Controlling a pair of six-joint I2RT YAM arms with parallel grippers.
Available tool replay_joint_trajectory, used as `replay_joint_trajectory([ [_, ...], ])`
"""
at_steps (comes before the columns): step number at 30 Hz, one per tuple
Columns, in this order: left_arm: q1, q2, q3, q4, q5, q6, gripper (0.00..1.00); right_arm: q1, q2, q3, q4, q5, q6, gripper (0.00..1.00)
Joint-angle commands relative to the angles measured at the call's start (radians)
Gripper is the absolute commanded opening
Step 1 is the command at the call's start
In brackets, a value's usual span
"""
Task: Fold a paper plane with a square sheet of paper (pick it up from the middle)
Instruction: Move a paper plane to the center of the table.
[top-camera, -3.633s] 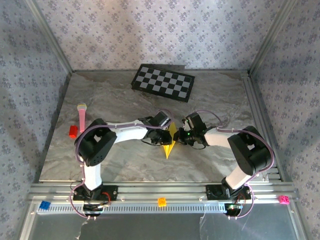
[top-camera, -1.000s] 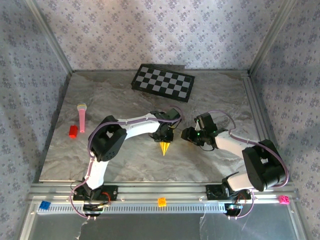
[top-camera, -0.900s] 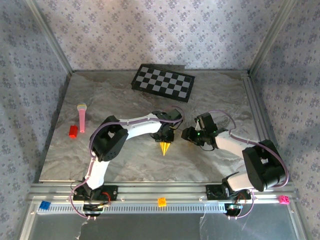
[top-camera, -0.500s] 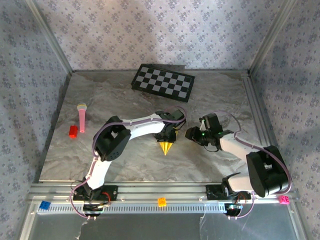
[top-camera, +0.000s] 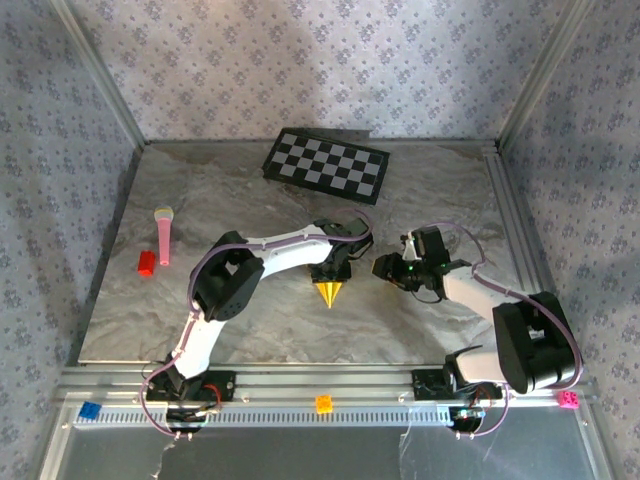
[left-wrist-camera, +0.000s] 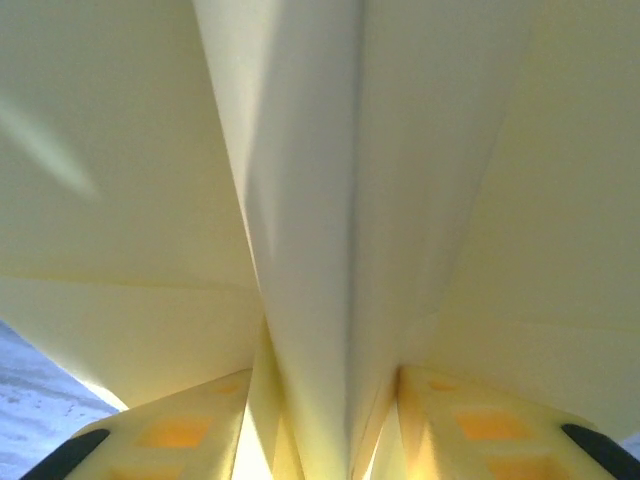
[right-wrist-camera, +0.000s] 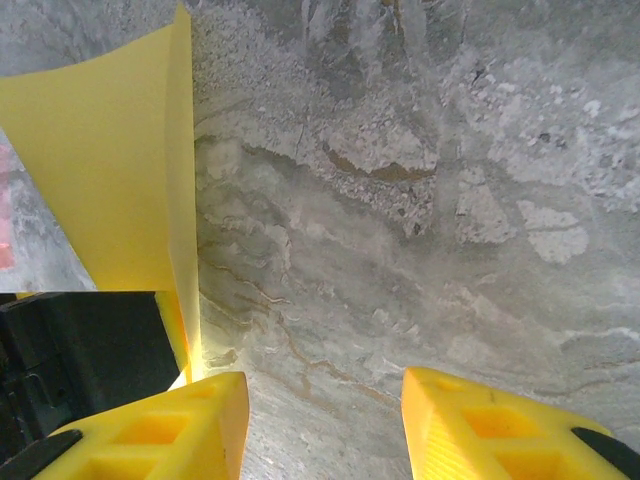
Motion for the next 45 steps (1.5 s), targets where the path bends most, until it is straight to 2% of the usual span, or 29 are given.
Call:
replay_joint_trajectory([
  [1,-0.006,-0.005,0.036,-0.045,-0.032,-0.030,0.40,-0.008,-0.013,-0.004,-0.014,-0.029,-0.022,0.46],
  [27,0.000,-0.124,-0.005,-0.039,-0.091,0.001,0.43,-0.009,-0.028,0.007,-0.025,-0.027,-0.014,0.47],
  [31,-0.008,-0.215,-0.042,0.016,-0.111,0.047,0.43,-0.009,-0.056,0.022,-0.065,-0.008,-0.024,0.47],
  [34,-0.003,-0.334,-0.104,0.083,-0.172,0.094,0.45,-0.014,-0.106,0.067,-0.164,0.084,-0.115,0.48],
  [36,0.013,-0.424,-0.171,0.122,-0.241,0.127,0.55,-0.015,-0.153,0.126,-0.261,0.201,-0.188,0.53],
  [40,0.117,-0.624,-0.376,0.250,-0.306,0.210,0.63,-0.016,-0.252,0.225,-0.357,0.548,-0.305,0.64],
  [42,0.196,-0.713,-0.485,0.318,-0.304,0.270,0.68,-0.021,-0.272,0.243,-0.324,0.708,-0.369,0.69],
  [45,0.339,-0.820,-0.632,0.418,-0.300,0.398,0.76,-0.042,-0.255,0.170,-0.118,0.866,-0.559,0.77],
])
